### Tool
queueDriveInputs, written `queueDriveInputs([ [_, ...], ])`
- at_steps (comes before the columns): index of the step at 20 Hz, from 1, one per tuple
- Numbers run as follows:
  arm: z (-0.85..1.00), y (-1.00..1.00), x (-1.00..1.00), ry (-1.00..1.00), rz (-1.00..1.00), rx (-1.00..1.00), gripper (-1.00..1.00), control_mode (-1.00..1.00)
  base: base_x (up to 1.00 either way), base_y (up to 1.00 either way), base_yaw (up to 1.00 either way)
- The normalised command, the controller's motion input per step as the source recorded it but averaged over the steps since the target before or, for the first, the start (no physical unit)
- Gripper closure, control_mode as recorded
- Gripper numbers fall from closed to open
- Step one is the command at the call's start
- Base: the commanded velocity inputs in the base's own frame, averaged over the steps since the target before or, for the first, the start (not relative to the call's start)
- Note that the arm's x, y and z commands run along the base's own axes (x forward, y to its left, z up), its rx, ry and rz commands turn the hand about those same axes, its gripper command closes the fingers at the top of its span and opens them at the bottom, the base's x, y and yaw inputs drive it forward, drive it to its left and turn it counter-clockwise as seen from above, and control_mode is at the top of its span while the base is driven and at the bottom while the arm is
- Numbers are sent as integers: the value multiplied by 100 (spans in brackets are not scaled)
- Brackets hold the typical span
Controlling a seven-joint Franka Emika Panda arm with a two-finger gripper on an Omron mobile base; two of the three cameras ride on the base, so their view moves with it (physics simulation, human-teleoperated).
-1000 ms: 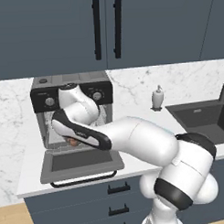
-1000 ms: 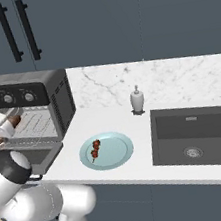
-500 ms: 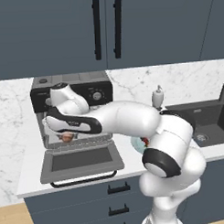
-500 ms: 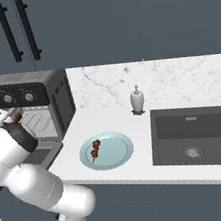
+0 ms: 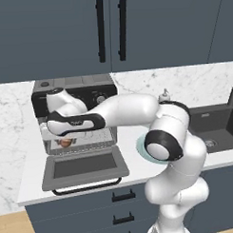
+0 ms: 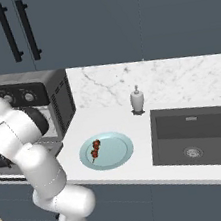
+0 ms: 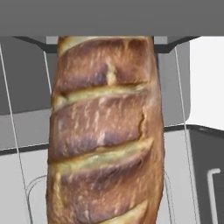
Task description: Pick up the kebab skewer and baguette bread, and place them inside the toaster oven. Close the toaster oven door and start by setting the timer.
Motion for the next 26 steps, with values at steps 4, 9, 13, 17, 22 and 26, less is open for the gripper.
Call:
queueDriveInputs([
  [4, -21, 0, 19, 0, 0, 0, 100, -100, 0, 0, 0],
  [9, -29, 0, -12, 0, 0, 0, 100, -100, 0, 0, 0],
  [13, -43, 0, -44, 0, 0, 0, 100, -100, 0, 0, 0],
  [17, -32, -1, -45, 0, 0, 0, 100, -100, 0, 0, 0],
  [22, -16, -10, -21, 0, 0, 0, 100, -100, 0, 0, 0],
  [26, -8, -19, -25, 0, 0, 0, -100, -100, 0, 0, 0],
])
